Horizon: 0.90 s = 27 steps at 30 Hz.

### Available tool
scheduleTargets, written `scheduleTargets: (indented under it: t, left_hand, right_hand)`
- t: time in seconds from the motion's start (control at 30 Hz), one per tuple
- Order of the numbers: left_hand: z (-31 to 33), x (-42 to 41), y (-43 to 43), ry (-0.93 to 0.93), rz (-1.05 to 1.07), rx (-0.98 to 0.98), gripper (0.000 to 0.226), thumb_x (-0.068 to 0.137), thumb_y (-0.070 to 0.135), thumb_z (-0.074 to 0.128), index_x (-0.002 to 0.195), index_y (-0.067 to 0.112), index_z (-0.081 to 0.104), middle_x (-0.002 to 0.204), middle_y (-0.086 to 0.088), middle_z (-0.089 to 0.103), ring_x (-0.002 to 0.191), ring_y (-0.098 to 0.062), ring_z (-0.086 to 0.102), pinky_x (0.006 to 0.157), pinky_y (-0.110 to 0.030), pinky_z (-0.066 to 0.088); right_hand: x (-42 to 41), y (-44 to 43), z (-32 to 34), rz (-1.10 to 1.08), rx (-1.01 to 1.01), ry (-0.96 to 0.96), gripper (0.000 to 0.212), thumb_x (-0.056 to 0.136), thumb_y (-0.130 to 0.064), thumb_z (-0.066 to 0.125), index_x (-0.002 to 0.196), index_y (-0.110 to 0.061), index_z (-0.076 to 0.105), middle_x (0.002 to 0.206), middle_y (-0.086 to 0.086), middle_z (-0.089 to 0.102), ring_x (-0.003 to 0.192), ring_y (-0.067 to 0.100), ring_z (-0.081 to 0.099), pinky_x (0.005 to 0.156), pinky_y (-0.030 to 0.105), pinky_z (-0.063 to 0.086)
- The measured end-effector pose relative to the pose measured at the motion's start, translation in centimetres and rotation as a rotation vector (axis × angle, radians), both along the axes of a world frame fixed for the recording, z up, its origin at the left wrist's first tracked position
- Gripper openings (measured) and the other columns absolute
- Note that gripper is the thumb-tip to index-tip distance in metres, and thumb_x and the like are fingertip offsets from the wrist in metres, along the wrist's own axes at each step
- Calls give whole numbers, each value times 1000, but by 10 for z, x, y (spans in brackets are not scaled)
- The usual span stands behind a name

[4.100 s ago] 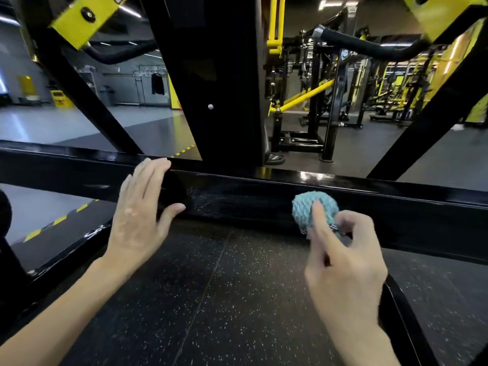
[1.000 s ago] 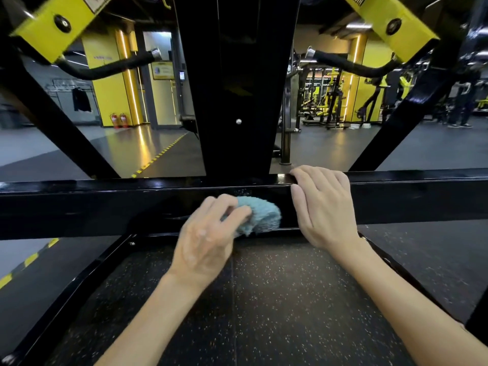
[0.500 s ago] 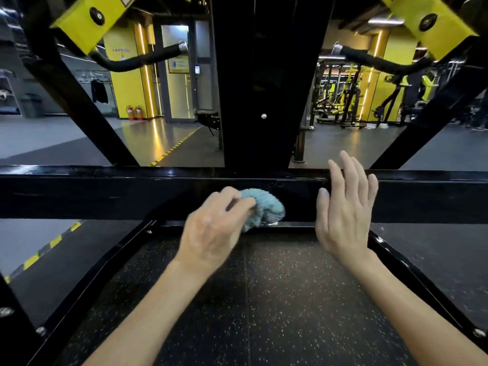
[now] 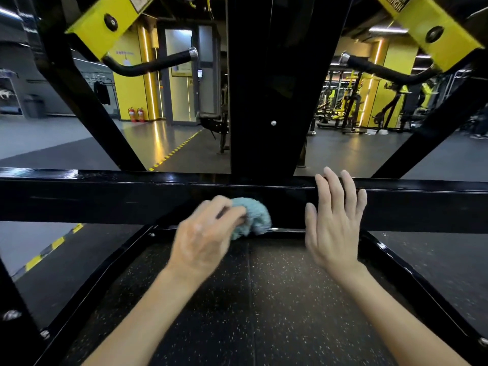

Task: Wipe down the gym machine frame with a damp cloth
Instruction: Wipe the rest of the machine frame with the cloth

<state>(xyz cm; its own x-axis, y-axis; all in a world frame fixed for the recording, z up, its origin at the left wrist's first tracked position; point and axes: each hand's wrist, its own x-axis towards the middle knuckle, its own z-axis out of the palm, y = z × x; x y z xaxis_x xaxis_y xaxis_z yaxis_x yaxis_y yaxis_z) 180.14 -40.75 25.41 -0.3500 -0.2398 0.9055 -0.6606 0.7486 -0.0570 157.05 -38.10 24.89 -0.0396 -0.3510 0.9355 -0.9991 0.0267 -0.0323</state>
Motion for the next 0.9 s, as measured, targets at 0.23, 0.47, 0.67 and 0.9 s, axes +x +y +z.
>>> scheduleTargets:
  t: [0.23, 0.47, 0.67, 0.9]
  left_hand:
    - [7, -32, 9, 5, 23, 3, 19, 76, 6, 85, 85, 15, 71, 85, 1, 63, 67, -17, 55, 48, -25, 49]
    - [7, 3, -4, 11, 61, -32, 20, 78, 0, 81, 84, 16, 71, 83, 2, 62, 64, -15, 48, 49, -22, 44]
    - [3, 47, -10, 114, 112, 22, 20, 74, -2, 83, 85, 12, 72, 86, -1, 63, 65, -17, 53, 52, -20, 41]
    - [9, 93, -18, 109, 153, -2, 22, 74, 2, 83, 89, 12, 71, 88, -3, 64, 67, -21, 56, 54, -36, 52]
  right_hand:
    - [12, -6, -1, 5, -67, -82, 47, 93, -21, 37, 134, -2, 48, 146, 14, 44, 141, 38, 28, 116, 53, 12]
    - [10, -10, -4, -9, -107, -74, 44, 93, -20, 38, 132, -2, 48, 144, 13, 45, 142, 35, 28, 118, 50, 8]
    - [51, -13, 5, 33, -5, 84, 50, 98, -29, 37, 137, 0, 47, 147, 16, 43, 143, 34, 29, 118, 54, 7]
    - [127, -33, 23, 59, 67, 296, 47, 102, -30, 33, 134, -1, 53, 142, 14, 51, 136, 29, 44, 112, 54, 24]
